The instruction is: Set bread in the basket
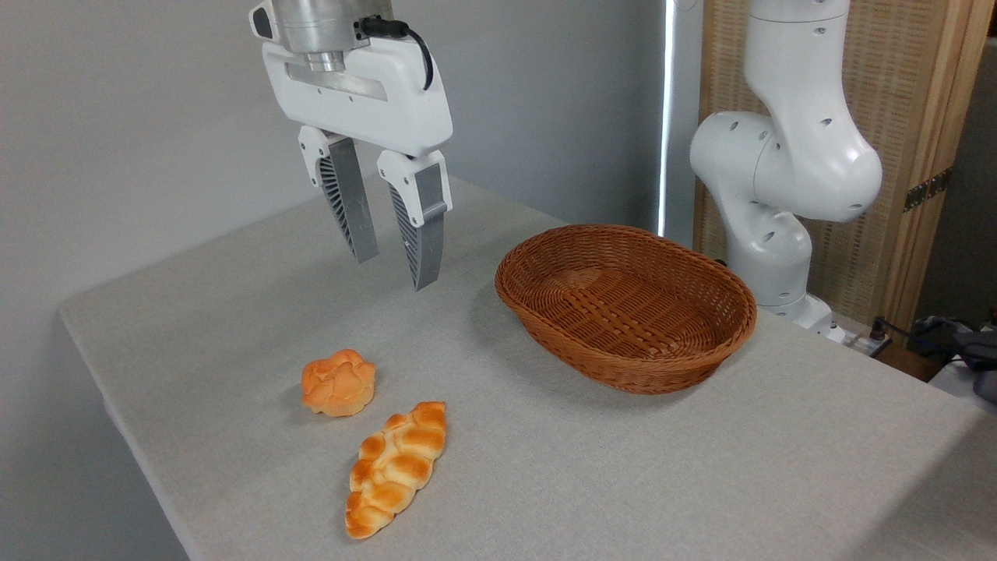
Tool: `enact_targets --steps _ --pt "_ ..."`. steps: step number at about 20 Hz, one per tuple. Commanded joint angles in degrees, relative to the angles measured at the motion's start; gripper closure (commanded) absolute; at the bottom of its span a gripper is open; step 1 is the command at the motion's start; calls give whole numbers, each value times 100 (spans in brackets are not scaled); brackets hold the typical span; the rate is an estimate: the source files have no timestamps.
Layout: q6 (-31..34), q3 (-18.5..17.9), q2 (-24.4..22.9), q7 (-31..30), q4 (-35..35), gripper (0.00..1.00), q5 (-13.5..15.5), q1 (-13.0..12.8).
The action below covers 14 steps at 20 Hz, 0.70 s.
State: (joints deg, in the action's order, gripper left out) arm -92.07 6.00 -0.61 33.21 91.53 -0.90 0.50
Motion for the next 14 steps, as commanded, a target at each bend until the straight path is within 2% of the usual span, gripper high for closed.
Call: enact_targets --steps 1,6,14 --pt "145 -11 -19 -8 -4 0 -7 11" --pt "145 -20 -19 -8 -4 0 98 20" --pt "145 -28 -19 -8 -4 0 98 20"
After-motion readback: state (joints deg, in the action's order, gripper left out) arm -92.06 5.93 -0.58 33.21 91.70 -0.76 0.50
